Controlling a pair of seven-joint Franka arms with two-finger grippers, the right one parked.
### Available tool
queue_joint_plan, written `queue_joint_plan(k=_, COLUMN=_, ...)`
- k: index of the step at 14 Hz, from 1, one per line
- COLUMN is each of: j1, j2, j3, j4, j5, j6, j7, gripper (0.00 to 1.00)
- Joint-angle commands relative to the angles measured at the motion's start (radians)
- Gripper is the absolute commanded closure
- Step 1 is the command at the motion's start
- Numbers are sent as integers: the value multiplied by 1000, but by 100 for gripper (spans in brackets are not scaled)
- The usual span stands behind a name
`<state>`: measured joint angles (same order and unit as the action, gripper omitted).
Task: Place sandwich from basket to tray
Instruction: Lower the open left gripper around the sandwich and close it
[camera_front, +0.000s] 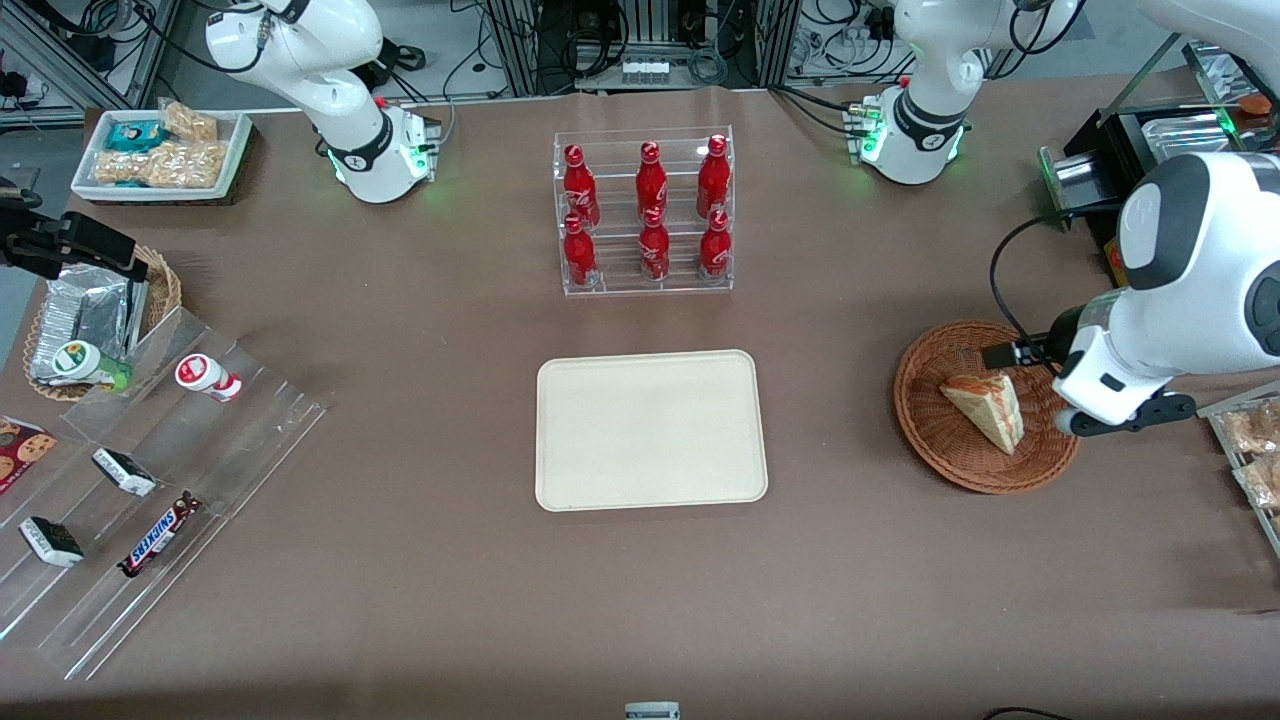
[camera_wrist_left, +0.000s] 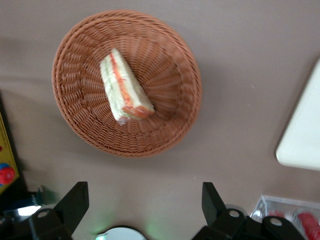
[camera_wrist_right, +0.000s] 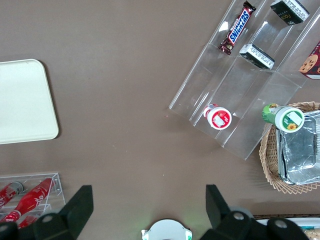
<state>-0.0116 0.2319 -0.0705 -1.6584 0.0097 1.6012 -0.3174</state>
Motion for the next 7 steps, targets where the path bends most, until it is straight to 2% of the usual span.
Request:
queue_joint_plan(k=1, j1=-14, j2=-51, j3=0, j4=-162, j5=44, j6=127, j7=-162, gripper=0)
queue_joint_plan(k=4, j1=-14, j2=-78, j3=38, j4=-334, j5=70, j6=325, j7=-328, gripper=0)
queue_joint_plan(k=7, j1=-13, j2=-100, j3=118, j4=-466, j5=69, j6=478, j7=-370, gripper=0)
